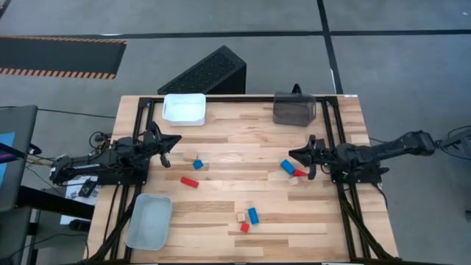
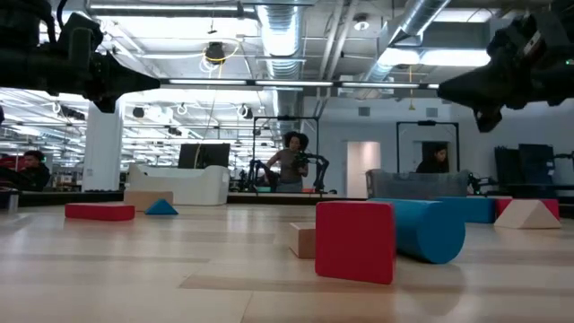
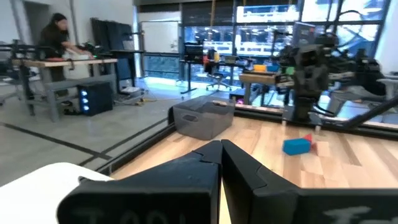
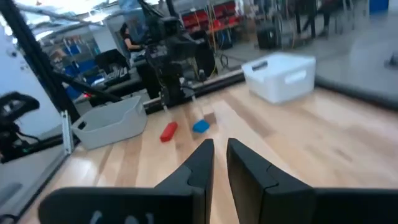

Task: Sort & place blocks by color
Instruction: Put the top right blue block into the white bin

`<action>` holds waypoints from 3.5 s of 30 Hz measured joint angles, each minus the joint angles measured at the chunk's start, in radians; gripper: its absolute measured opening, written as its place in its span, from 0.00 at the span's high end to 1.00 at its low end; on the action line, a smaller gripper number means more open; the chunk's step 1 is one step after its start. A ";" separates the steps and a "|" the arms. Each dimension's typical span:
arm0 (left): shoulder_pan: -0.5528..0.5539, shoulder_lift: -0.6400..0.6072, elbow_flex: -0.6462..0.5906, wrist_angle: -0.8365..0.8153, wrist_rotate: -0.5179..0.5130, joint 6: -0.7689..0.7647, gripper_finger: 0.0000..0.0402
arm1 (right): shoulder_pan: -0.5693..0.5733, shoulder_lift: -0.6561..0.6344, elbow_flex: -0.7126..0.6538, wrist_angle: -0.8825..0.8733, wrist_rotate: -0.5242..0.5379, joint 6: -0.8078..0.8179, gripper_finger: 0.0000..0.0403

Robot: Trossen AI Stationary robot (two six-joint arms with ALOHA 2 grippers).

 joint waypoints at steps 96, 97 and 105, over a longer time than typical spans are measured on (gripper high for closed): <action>-0.002 0.313 0.000 0.265 -0.073 -0.020 0.86 | 0.014 0.863 0.494 -0.799 -0.056 0.615 0.37; -0.002 0.312 0.000 0.265 -0.073 -0.020 0.86 | 0.014 0.863 0.494 -0.798 -0.041 0.619 0.37; -0.002 0.312 0.000 0.262 -0.073 -0.014 0.86 | 0.016 0.863 0.494 -0.771 0.009 0.621 0.37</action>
